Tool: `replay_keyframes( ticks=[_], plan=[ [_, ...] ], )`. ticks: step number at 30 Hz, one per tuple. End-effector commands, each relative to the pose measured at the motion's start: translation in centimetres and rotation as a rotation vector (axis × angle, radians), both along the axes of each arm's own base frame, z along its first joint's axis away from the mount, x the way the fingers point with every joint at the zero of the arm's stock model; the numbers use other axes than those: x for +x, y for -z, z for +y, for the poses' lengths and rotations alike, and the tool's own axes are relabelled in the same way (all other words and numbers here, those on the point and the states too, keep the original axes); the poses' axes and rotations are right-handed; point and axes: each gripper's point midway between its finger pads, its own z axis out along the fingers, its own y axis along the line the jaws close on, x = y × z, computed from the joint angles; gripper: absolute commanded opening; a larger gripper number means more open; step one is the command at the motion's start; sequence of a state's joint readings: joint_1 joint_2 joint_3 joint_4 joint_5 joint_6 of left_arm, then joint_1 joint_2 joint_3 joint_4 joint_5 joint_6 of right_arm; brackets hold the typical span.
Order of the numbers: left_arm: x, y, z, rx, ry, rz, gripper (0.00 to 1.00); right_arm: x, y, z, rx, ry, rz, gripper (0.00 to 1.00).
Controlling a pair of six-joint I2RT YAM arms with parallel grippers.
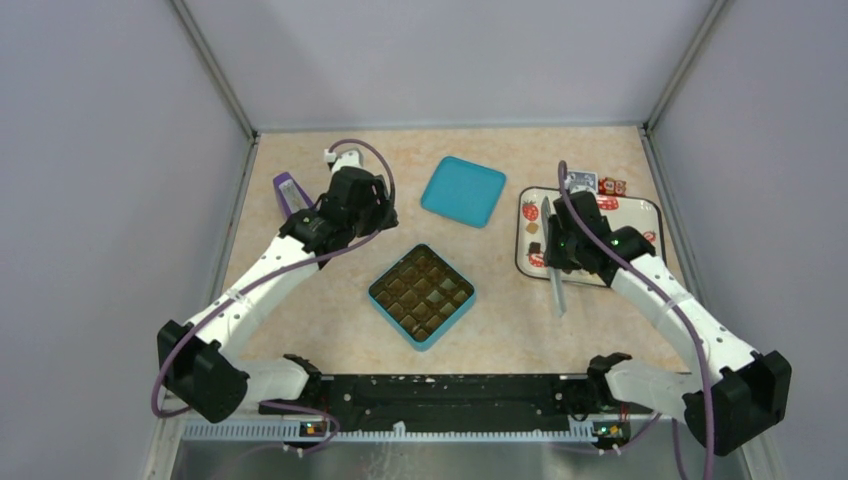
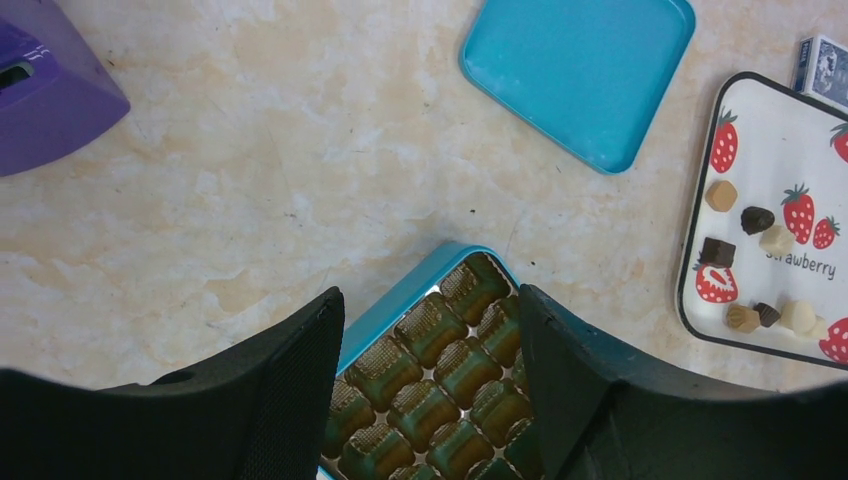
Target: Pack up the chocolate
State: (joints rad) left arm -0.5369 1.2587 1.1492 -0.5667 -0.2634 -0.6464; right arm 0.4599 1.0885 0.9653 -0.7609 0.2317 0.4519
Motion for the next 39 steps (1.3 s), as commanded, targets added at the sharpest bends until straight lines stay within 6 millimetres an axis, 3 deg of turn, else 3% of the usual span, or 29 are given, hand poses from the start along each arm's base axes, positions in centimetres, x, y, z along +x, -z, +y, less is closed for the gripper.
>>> replay_keyframes(
  ticks=[1, 6, 17, 25, 39],
  plan=[
    [1.4, -2.3, 0.4, 0.015, -0.011, -0.082, 0.70, -2.1, -0.9, -0.7, -0.008, -0.023, 0.072, 0.23],
    [1.6, -2.4, 0.7, 0.032, -0.010, -0.090, 0.70, -2.6, -0.3, -0.9, -0.021, -0.015, 0.112, 0.27],
    [1.5, -2.5, 1.4, 0.056, -0.018, -0.100, 0.69, -1.3, 0.2, 0.2, -0.011, -0.036, 0.144, 0.34],
    [1.4, -2.2, 1.5, 0.058, -0.019, -0.094, 0.69, -0.8, 0.5, -0.2, -0.054, -0.005, 0.178, 0.41],
    [1.5, -1.1, 1.5, 0.065, -0.017, -0.076, 0.69, -0.3, 1.8, -0.9, -0.087, 0.052, 0.183, 0.42]
  ],
)
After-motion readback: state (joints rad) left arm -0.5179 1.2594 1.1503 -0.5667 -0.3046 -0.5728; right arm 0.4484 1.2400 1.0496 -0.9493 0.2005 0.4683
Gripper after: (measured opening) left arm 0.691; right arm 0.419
